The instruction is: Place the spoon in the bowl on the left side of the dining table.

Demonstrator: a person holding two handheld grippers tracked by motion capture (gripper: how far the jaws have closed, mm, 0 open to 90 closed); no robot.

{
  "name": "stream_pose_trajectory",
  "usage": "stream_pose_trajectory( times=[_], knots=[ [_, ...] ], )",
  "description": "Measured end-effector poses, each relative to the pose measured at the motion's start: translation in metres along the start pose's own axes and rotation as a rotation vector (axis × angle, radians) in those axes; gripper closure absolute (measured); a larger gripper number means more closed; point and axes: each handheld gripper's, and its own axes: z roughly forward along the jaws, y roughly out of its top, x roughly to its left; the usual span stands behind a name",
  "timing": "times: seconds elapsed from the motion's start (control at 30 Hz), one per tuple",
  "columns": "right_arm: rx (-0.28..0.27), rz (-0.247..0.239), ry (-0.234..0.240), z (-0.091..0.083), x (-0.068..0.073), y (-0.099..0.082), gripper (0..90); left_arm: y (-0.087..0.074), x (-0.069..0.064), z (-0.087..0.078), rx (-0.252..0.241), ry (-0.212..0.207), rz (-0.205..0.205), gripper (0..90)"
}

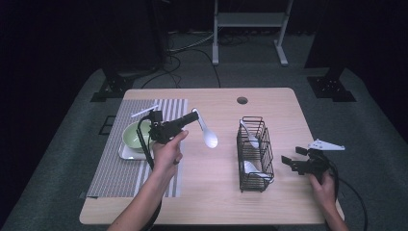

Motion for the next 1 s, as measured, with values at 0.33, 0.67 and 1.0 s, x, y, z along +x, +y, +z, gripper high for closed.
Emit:
stream_pose_trajectory(
  times=[0.33, 0.67, 1.0],
  knots=[
    [0.001, 0.001, -0.004, 0.000, 0.000, 0.000, 13.4, 0.003, 0.013, -0.013, -0.017, 0.029, -0.007, 85.8],
    [0.001, 0.001, -0.005, 0.000, 0.000, 0.000, 13.4, 0.001, 0.024, -0.021, -0.028, 0.062, -0.018, 85.8],
    [0.004, 0.000, -0.009, 0.000, 0.000, 0.000, 13.4, 0.002, 0.034, -0.030, -0.049, 0.079, -0.031, 85.8]
  ],
)
